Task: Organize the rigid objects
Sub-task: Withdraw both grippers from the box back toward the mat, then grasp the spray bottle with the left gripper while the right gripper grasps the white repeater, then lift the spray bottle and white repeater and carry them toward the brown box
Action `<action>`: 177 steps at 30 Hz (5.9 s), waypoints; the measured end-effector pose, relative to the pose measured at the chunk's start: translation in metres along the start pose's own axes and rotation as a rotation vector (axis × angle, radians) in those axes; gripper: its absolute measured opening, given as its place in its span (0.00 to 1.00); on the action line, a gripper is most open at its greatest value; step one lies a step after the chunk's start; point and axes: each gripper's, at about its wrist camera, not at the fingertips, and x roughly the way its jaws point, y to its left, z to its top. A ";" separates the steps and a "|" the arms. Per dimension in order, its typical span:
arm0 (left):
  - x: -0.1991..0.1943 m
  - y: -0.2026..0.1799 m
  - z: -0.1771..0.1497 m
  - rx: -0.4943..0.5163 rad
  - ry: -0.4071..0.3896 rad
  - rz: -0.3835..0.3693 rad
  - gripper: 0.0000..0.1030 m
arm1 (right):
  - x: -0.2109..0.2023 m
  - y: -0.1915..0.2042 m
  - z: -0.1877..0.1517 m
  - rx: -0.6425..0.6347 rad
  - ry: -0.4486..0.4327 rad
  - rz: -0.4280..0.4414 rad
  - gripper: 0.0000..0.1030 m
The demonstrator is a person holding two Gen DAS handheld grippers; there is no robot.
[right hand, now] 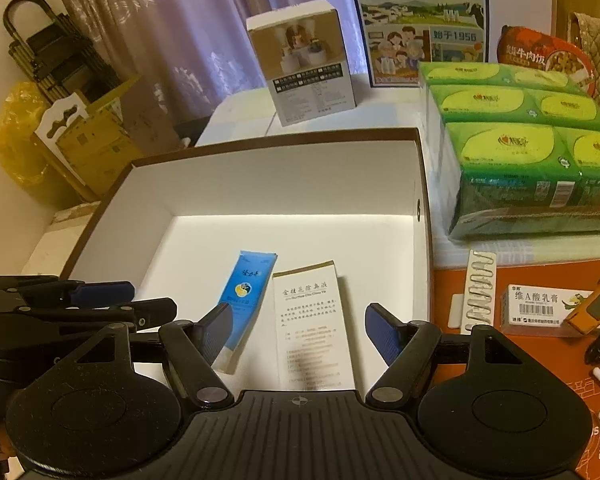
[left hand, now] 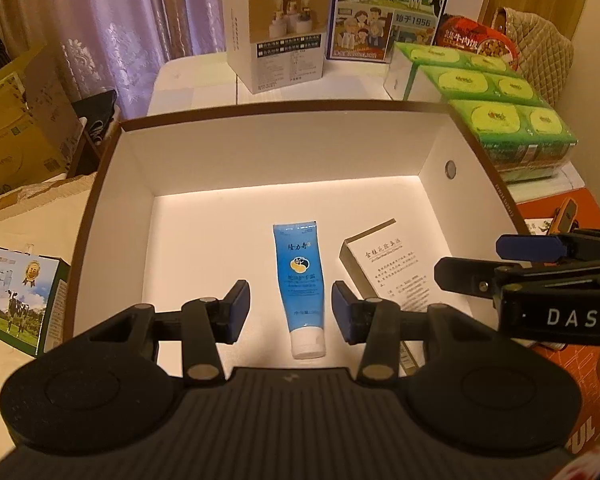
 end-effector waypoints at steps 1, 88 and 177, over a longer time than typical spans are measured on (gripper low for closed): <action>-0.003 -0.001 -0.001 -0.002 -0.005 0.003 0.39 | -0.002 0.000 -0.001 -0.002 -0.004 0.004 0.68; 0.018 -0.301 -0.098 -0.192 0.081 -0.058 0.45 | -0.126 -0.331 -0.122 -0.239 0.083 0.006 0.68; 0.008 -0.240 -0.146 -0.078 0.110 0.019 0.19 | -0.124 -0.276 -0.153 -0.054 0.162 0.197 0.52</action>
